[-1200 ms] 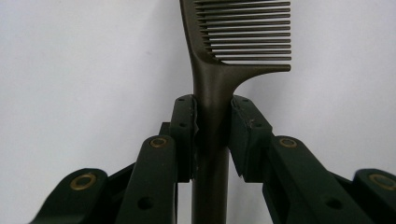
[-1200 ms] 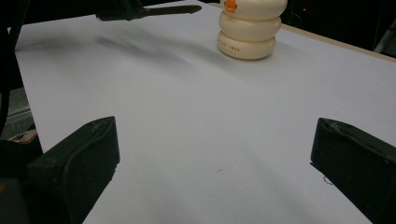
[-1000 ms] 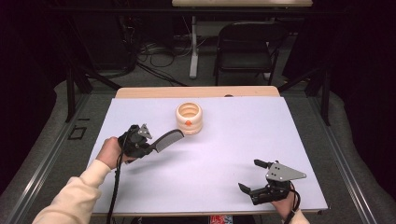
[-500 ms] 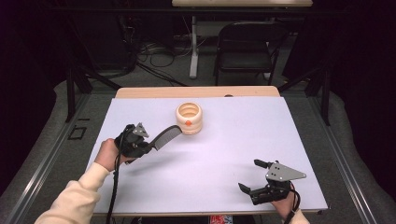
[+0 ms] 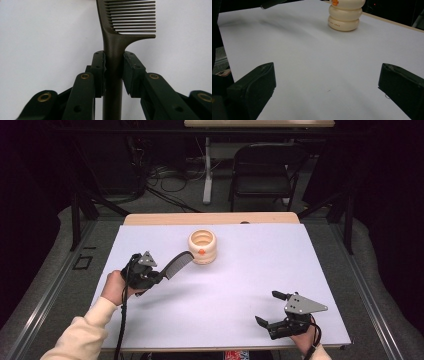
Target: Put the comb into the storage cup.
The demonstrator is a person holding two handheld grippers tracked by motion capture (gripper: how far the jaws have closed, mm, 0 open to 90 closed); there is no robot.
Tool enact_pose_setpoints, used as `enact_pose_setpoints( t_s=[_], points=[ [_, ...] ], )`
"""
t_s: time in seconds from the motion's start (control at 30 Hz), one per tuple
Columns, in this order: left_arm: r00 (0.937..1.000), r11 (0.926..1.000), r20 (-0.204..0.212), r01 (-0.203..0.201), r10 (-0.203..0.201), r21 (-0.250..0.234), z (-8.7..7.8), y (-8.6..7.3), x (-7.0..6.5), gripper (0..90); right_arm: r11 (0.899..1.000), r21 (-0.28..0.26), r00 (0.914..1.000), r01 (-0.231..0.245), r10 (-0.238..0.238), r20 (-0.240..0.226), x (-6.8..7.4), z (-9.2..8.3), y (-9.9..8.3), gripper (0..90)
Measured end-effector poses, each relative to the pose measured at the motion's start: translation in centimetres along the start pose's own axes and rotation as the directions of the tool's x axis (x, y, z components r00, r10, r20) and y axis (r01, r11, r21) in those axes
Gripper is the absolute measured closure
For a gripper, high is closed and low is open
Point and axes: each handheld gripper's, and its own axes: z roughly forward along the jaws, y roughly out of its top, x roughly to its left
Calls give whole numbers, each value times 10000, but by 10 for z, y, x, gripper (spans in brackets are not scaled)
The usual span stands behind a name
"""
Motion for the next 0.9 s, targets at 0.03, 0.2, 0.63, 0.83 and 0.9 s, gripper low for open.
enact_pose_setpoints(
  t_s=[0.03, 0.2, 0.63, 0.83, 0.9],
  points=[
    [10000, 10000, 1, 52, -52, -60, 0, 0, 0, 727, 10000, -11, 10000, -1, 1, 8, 0, 0, 0, 5],
    [9998, 9995, -21, 191, -192, -243, -1, -3, 0, 727, 10000, -16, 10000, 7, -7, 11, 0, 0, 0, 5],
    [9982, 9944, -156, 571, -587, -884, -2, -13, -1, 727, 10000, 44, 10000, -11, 11, -20, 0, 0, 0, 5],
    [9958, 9869, -205, 855, -891, -1372, -3, -18, 0, 727, 10000, 82, 10000, -54, 55, -32, -1, 1, 0, 5],
    [9950, 9843, -220, 931, -974, -1498, -3, -20, 0, 727, 10000, 73, 10000, -52, 52, -51, 0, 1, 0, 4]
  ],
)
